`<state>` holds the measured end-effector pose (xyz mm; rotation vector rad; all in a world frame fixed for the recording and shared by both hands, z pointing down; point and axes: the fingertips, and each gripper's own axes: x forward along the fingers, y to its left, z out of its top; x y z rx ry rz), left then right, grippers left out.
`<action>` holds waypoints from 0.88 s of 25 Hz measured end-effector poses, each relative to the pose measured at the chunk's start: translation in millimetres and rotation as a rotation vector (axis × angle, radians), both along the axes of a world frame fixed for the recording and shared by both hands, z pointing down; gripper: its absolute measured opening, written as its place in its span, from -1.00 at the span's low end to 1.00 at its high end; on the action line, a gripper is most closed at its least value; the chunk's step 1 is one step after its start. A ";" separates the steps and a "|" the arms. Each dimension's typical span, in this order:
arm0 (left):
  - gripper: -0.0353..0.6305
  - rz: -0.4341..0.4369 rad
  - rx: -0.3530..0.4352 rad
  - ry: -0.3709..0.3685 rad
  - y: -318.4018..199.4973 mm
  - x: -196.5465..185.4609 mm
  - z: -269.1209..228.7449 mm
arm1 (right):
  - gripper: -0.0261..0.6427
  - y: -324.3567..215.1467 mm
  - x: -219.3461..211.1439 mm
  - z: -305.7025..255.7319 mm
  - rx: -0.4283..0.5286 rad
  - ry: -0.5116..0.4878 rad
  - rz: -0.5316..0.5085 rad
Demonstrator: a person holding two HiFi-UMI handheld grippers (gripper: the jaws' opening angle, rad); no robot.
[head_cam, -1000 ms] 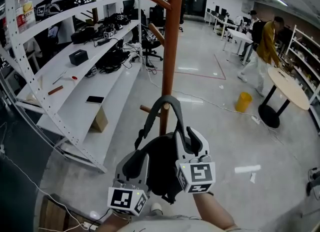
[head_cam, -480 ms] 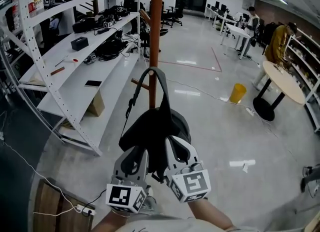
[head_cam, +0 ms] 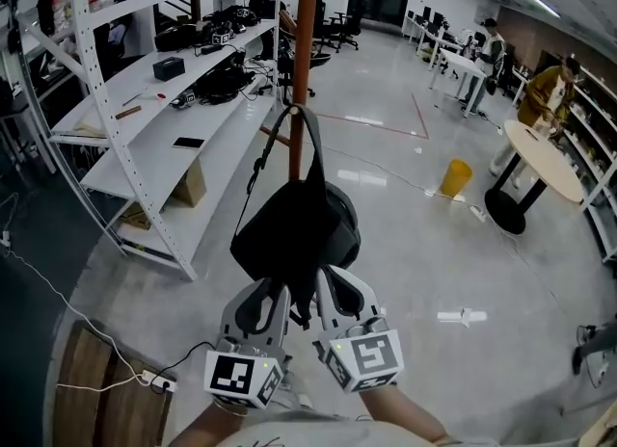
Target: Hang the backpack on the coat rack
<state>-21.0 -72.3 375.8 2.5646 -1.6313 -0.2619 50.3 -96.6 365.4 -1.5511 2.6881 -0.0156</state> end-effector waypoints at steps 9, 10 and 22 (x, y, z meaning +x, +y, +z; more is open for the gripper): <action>-0.64 0.023 0.008 -0.014 12.2 -15.9 -7.9 | -0.87 15.9 -20.6 -6.3 0.006 -0.025 0.005; -0.65 0.020 0.010 -0.014 12.7 -19.0 -9.7 | -0.87 16.9 -24.2 -8.4 0.009 -0.026 0.004; -0.77 0.011 0.010 0.010 13.4 -32.5 -10.3 | -0.87 23.0 -37.4 -3.3 0.014 -0.054 0.000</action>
